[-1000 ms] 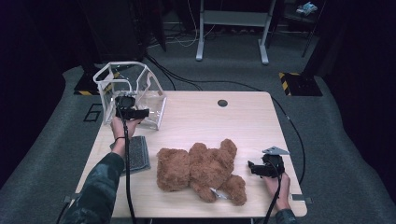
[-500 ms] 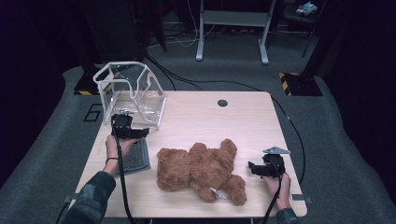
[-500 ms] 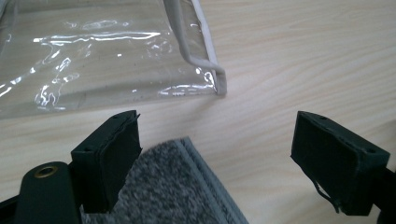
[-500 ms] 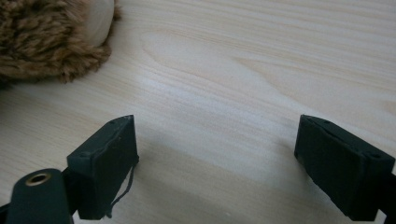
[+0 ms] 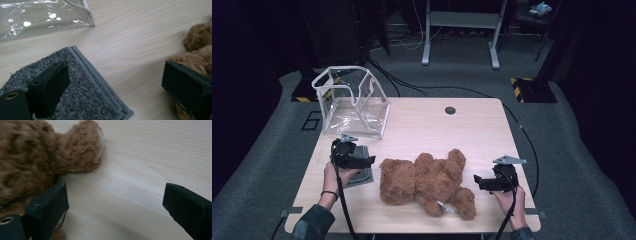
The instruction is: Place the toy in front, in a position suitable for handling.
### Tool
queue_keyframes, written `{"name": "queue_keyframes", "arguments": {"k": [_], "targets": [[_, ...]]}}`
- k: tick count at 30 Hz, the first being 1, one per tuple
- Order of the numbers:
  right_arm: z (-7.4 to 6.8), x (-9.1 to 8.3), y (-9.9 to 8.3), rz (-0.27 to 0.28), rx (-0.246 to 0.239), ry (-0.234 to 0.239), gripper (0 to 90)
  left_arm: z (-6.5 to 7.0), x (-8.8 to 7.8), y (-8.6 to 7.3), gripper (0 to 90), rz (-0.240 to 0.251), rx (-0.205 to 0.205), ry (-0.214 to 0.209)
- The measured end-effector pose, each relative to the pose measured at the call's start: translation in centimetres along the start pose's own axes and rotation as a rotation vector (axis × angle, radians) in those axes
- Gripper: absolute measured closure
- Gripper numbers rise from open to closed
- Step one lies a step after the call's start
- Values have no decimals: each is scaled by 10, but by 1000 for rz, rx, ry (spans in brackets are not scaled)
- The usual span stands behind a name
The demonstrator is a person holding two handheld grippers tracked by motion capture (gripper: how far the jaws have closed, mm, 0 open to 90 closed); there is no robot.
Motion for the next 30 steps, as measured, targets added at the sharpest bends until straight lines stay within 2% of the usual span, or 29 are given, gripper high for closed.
{"name": "queue_keyframes", "arguments": {"k": [2,5,8,9,13,15,17,18,19,20,25,27,30], "targets": [[-7,-5,5,3,0,13,40,4,-3,-5,56,7,-19,-14],[-19,-11,11,8,-11,46,31,11,-8,-11,39,5,-22,-35],[-30,-15,18,2,-37,84,23,20,-9,-17,15,1,-37,-67],[-33,-16,21,6,-45,91,12,23,-9,-18,9,10,-52,-73],[-52,-20,32,19,-82,131,14,32,-13,-18,0,34,-69,-103],[-63,-20,37,24,-92,157,15,36,-19,-16,0,42,-55,-121],[-72,-19,39,30,-114,173,19,45,-23,-15,0,56,-73,-147],[-78,-17,40,22,-120,182,25,49,-24,-15,0,56,-56,-165],[-82,-14,41,18,-129,193,33,55,-23,-15,0,63,-68,-178],[-85,-11,42,9,-140,196,44,59,-23,-15,0,47,-39,-198],[-94,6,39,-27,-128,223,154,79,-17,-19,14,47,-32,-247],[-97,14,36,-54,-129,228,207,81,-16,-20,28,58,-47,-255],[-97,18,33,-65,-109,246,269,84,-21,-19,48,88,-56,-269]]}}
Point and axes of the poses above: each handheld gripper's, and its own axes: x roughly forward along the jaws, y roughly out of its top, z roughly to its right, the point moved 5 cm from there along x, roughly forward along the jaws, and after that the axes turned 8 degrees about z, right-handed, at the moved point
